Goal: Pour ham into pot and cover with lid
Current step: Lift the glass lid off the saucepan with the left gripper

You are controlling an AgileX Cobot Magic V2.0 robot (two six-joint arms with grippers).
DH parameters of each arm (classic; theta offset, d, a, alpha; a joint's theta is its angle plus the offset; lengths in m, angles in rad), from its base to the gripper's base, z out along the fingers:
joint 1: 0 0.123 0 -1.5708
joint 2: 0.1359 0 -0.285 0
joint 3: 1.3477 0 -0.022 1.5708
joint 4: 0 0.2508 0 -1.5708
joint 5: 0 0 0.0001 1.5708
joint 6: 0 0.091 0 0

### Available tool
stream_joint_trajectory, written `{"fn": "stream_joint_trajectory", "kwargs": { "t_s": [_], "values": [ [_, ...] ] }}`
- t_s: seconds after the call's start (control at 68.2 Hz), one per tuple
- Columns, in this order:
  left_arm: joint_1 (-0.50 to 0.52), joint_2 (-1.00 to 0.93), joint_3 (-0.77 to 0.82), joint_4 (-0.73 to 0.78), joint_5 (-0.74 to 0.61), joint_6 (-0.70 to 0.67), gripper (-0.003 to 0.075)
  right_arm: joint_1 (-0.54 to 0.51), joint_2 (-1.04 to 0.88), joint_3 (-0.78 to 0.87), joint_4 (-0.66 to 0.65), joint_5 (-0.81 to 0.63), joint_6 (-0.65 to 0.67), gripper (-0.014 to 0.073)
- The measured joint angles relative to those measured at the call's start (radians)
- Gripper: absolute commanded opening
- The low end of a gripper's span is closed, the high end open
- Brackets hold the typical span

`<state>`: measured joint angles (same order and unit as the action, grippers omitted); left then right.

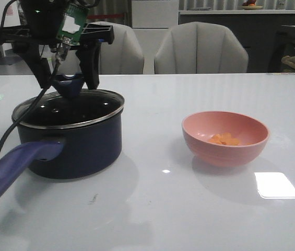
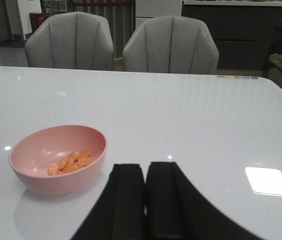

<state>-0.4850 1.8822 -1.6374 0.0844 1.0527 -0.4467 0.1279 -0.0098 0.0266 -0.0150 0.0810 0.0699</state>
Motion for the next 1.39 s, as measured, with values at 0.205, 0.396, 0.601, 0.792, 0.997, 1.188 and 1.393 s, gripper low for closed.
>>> {"fn": "stream_joint_trajectory", "kwargs": {
  "t_s": [0.205,0.396,0.601,0.792,0.997,1.188,1.393],
  "values": [
    [0.0,-0.005,-0.052,0.009,0.029,0.0,0.0298,0.0,0.0,0.0,0.0,0.0,0.0,0.0146],
    [0.0,-0.036,-0.063,0.067,0.059,0.0,0.0298,0.0,0.0,0.0,0.0,0.0,0.0,0.0146],
    [0.043,-0.072,-0.063,0.126,0.12,0.024,0.0298,0.0,0.0,0.0,0.0,0.0,0.0,0.0146],
    [0.153,-0.132,-0.061,0.128,0.133,0.11,0.0298,0.0,0.0,0.0,0.0,0.0,0.0,0.0146],
    [0.34,-0.201,-0.009,0.061,0.086,0.236,0.0298,0.0,0.0,0.0,0.0,0.0,0.0,0.0146],
    [0.47,-0.235,0.134,0.033,-0.014,0.272,0.0298,0.0,0.0,0.0,0.0,0.0,0.0,0.0146],
    [0.49,-0.236,0.336,0.02,-0.162,0.281,0.0298,0.0,0.0,0.0,0.0,0.0,0.0,0.0146]
  ]
}}
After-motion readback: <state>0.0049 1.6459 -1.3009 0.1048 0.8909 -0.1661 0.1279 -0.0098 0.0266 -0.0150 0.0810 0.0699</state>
